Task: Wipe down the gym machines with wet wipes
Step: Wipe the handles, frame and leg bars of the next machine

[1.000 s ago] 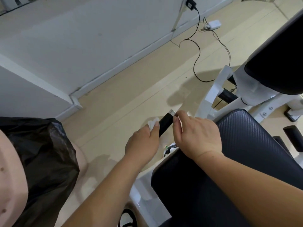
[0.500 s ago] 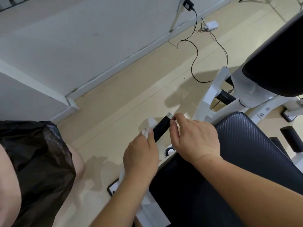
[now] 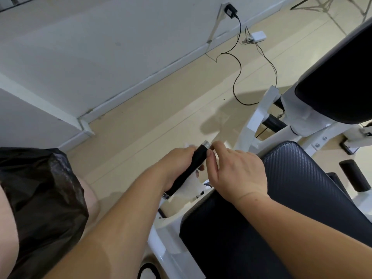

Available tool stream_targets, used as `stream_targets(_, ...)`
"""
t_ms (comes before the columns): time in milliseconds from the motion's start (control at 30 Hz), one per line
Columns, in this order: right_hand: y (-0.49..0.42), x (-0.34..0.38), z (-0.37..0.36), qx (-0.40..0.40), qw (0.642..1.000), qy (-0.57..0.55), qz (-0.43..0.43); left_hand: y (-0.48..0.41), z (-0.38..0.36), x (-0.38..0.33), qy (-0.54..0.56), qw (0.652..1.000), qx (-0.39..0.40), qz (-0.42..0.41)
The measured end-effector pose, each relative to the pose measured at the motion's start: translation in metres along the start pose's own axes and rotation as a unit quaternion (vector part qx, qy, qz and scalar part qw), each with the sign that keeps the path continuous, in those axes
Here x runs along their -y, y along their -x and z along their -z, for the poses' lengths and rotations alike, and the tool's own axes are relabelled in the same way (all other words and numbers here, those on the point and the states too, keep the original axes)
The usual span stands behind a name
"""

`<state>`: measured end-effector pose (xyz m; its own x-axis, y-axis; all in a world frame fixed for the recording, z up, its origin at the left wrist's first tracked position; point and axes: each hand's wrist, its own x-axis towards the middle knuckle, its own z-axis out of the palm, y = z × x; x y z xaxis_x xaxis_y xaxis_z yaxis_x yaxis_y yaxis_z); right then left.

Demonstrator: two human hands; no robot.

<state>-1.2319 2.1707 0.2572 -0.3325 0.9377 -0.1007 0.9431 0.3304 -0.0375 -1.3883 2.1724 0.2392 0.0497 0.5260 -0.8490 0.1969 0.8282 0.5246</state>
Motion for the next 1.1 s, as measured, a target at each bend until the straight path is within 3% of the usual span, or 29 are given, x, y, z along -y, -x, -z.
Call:
stream_targets(67, 0.0, 0.0, 0.0, 0.0, 1.0, 0.002, -0.001, 0.013, -0.015, 0.011, -0.095, 0.977, -0.187, -0.041)
stream_targets(133, 0.0, -0.001, 0.0, 0.005, 1.0, 0.0, -0.002, 0.035, -0.03, 0.025, -0.127, 0.947, -0.286, -0.079)
stream_targets(400, 0.002, 0.0, 0.0, -0.001, 1.0, -0.009, -0.013, 0.074, -0.006, 0.03, -0.05, 0.899, -0.378, -0.216)
stream_targets(500, 0.0, 0.0, -0.001, 0.004, 1.0, -0.013, -0.011, 0.041, -0.02, 0.008, -0.155, 0.932, -0.272, -0.181)
stream_targets(567, 0.0, 0.0, -0.003, 0.006, 1.0, -0.014, -0.007, 0.027, -0.036, 0.005, -0.252, 0.93, -0.205, -0.173)
stream_targets(633, 0.0, 0.0, -0.003, 0.01, 1.0, -0.002, -0.007, 0.018, -0.033, 0.001, -0.262, 0.933, -0.182, -0.168)
stream_targets(700, -0.001, -0.001, -0.003, 0.022, 1.0, 0.013, -0.004, 0.002, -0.015, -0.007, -0.131, 0.979, -0.113, -0.104)
stream_targets(733, -0.001, -0.002, -0.003, 0.025, 1.0, 0.017, -0.002, -0.004, -0.006, -0.011, -0.029, 0.998, -0.041, -0.046)
stream_targets(800, -0.001, -0.002, -0.003, 0.028, 0.999, 0.016, -0.005, -0.011, 0.007, -0.012, 0.104, 0.988, 0.097, 0.052)
stream_targets(867, -0.002, -0.001, -0.001, 0.029, 0.999, 0.011, -0.011, -0.013, 0.009, -0.013, 0.108, 0.985, 0.114, 0.071)
stream_targets(900, -0.002, -0.001, -0.001, 0.033, 0.999, 0.012, -0.011, -0.011, 0.005, -0.015, 0.079, 0.993, 0.074, 0.055)
stream_targets(967, -0.002, -0.001, 0.0, 0.04, 0.999, 0.017, -0.01, 0.002, -0.009, -0.009, -0.011, 0.996, -0.085, -0.019)
stream_targets(1033, -0.001, -0.001, 0.0, 0.04, 0.999, 0.018, -0.01, 0.026, -0.027, 0.007, -0.143, 0.96, -0.224, -0.087)
stream_targets(1100, -0.001, 0.0, 0.0, 0.038, 0.999, 0.014, -0.011, 0.048, -0.039, 0.031, -0.192, 0.931, -0.279, -0.136)
